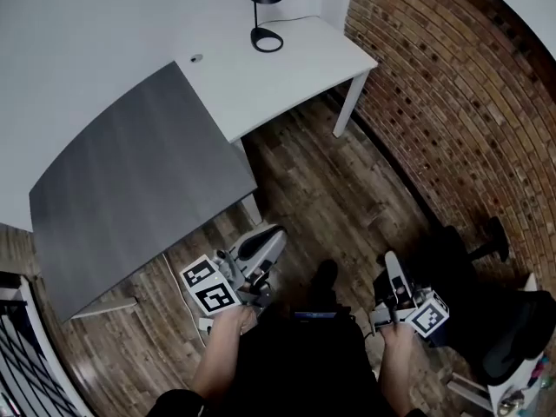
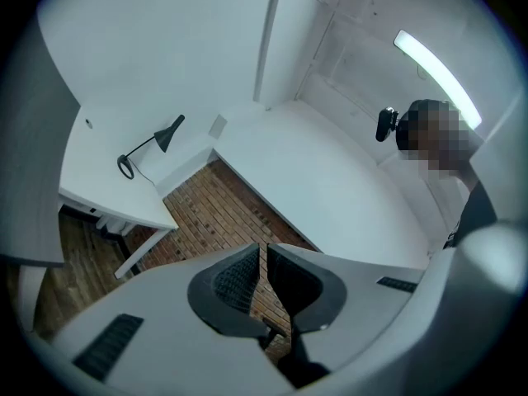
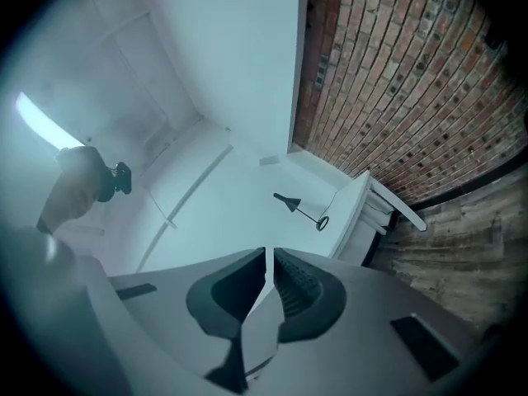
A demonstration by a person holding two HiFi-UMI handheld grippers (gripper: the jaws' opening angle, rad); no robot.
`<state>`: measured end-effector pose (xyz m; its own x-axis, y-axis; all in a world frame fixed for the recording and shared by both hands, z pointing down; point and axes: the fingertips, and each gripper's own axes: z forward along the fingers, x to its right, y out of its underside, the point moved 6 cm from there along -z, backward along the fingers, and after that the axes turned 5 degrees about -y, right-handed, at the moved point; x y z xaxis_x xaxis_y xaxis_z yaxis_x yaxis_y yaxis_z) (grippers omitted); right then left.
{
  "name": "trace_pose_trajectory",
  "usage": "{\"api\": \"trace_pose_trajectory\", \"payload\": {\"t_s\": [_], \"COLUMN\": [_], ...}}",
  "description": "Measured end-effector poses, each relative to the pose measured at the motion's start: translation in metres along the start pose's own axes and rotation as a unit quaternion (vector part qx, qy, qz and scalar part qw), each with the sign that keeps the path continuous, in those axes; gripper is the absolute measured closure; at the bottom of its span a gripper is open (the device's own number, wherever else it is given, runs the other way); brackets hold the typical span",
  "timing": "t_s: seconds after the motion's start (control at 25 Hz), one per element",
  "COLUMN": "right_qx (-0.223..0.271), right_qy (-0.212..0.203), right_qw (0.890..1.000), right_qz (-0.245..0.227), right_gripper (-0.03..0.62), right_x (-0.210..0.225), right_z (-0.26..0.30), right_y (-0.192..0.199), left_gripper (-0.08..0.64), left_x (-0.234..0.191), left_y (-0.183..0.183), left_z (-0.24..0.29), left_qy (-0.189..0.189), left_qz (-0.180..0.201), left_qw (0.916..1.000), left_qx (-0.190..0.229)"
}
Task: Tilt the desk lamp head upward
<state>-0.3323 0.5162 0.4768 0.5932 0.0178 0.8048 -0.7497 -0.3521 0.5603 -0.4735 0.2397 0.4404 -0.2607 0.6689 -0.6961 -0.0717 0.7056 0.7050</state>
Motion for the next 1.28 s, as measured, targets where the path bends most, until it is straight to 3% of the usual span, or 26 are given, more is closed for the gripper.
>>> {"api": "trace_pose_trajectory", "payload": {"t_s": [0.08, 0.16, 0.28, 0.4, 0.68, 0.92, 1.08, 1.28], "right_qx": [-0.012, -0.027, -0.044, -0.051, -0.042, -0.062, -0.085, -0.126], "right_qy": [-0.008, -0.022, -0.051, -0.071, -0.106, -0.097, -0.082, -0.103], "right_qw": [1.0, 0.999, 0.998, 0.996, 0.993, 0.993, 0.993, 0.986], "right_qz": [0.01, 0.008, 0.001, 0.003, 0.027, 0.021, 0.008, -0.035], "right_gripper": [0.575, 0.571, 0.518, 0.5, 0.497, 0.497, 0.497, 0.497], "right_x": [0.027, 0.049, 0.074, 0.099, 0.138, 0.185, 0.209, 0.223], "right_z": [0.015, 0.029, 0.049, 0.067, 0.122, 0.186, 0.258, 0.371], "right_y": [-0.02, -0.05, -0.098, -0.137, -0.174, -0.2, -0.218, -0.237], "left_gripper": [0.533, 0.484, 0.429, 0.426, 0.416, 0.379, 0.365, 0.364], "left_x": [-0.005, -0.003, 0.001, -0.002, -0.05, -0.146, -0.209, -0.27], "left_y": [-0.003, -0.008, -0.018, -0.024, -0.044, -0.067, -0.111, -0.175], "left_z": [0.033, 0.07, 0.124, 0.164, 0.212, 0.259, 0.297, 0.335], "left_qy": [-0.01, -0.019, -0.04, -0.068, -0.119, -0.152, -0.158, -0.159], "left_qz": [0.021, 0.072, 0.152, 0.185, 0.207, 0.227, 0.224, 0.24], "left_qw": [0.9997, 0.997, 0.987, 0.9796, 0.9701, 0.9612, 0.9612, 0.9575], "left_qx": [-0.01, -0.02, -0.032, -0.038, -0.046, -0.038, -0.032, -0.011]}}
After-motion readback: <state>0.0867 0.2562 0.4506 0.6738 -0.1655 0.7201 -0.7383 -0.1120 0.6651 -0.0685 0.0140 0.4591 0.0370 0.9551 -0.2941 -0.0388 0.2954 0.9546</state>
